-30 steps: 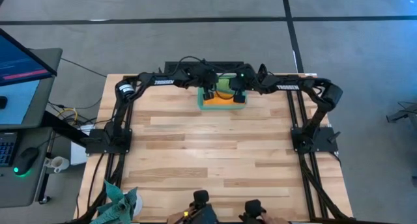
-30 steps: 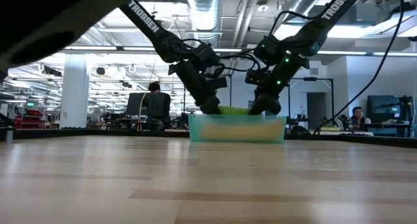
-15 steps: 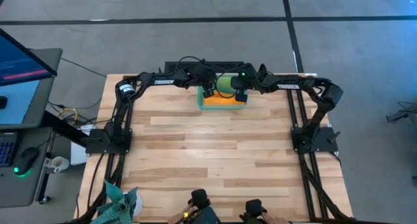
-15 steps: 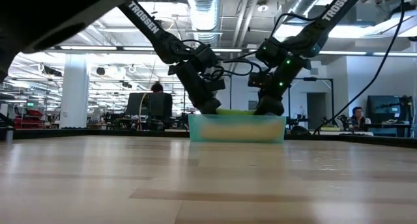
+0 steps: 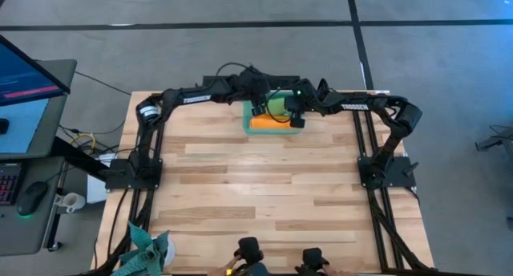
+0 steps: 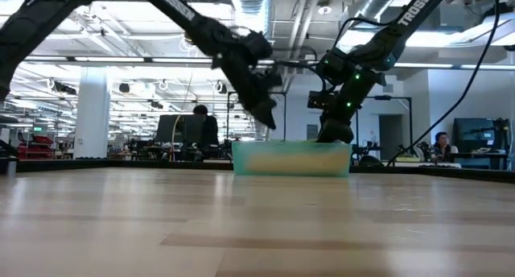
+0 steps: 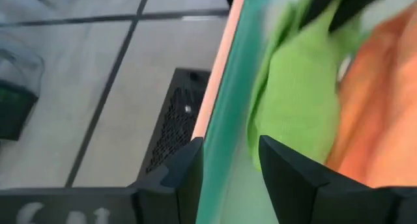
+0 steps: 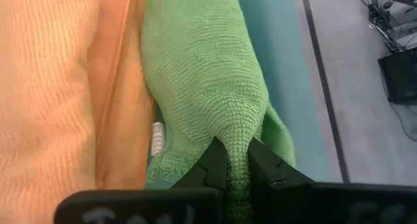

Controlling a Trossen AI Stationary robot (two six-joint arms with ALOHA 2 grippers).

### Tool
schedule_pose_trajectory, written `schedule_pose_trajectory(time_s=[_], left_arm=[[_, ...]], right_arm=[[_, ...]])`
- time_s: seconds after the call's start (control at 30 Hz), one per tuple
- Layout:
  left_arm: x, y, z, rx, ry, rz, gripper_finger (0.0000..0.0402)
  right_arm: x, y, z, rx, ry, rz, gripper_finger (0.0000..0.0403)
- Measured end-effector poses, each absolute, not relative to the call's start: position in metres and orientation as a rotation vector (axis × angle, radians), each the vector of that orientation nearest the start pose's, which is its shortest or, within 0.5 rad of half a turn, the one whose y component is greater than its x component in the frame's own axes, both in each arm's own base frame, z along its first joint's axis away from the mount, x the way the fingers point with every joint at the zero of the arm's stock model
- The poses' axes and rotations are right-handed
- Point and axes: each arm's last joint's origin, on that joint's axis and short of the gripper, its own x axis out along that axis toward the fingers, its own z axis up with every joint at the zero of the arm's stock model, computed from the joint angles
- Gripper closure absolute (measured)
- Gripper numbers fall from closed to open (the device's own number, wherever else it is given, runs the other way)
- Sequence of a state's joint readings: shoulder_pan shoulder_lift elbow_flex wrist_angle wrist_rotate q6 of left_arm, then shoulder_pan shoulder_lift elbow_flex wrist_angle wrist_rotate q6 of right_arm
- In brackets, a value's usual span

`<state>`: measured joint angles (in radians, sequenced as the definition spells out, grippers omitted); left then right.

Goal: Roll microfiber towels into tight, uniform cylinder then place into a basket
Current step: Put the rolled green microfiber towel into the blue bin, then return to Home Position

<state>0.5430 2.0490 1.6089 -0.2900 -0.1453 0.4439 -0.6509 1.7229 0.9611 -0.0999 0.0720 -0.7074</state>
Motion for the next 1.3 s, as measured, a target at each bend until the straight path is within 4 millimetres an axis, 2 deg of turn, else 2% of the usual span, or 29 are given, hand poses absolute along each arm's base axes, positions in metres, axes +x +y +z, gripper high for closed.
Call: schedule_pose_trajectory(time_s=[0.17,0.27,0.43,0.6,0.73,0.87,1.1,1.3], left_arm=[[0.373,0.229,0.270,0.209,0.796,0.486,0.0275],[0.362,0.218,0.291,0.165,0.767,0.478,0.0281],[0.352,0.193,0.308,0.097,0.787,0.418,0.0284],[0.347,0.181,0.324,0.107,0.756,0.417,0.0284],[0.343,0.176,0.334,0.075,0.728,0.430,0.0284],[0.339,0.173,0.340,0.075,0.717,0.429,0.0284],[0.335,0.173,0.337,0.067,0.763,0.425,0.0284],[0.330,0.171,0.331,0.060,0.838,0.407,0.0284]], right_arm=[[0.270,-0.208,0.164,-0.378,1.043,-0.338,0.0355],[0.270,-0.208,0.164,-0.378,1.042,-0.339,0.0346],[0.269,-0.207,0.164,-0.376,1.053,-0.334,0.0344],[0.269,-0.207,0.164,-0.378,1.056,-0.336,0.0342],[0.271,-0.204,0.164,-0.382,1.058,-0.325,0.0328],[0.274,-0.200,0.163,-0.364,1.058,-0.338,0.0282],[0.277,-0.194,0.163,-0.412,1.102,-0.361,0.0191],[0.277,-0.188,0.173,-0.442,1.082,-0.347,0.0164]])
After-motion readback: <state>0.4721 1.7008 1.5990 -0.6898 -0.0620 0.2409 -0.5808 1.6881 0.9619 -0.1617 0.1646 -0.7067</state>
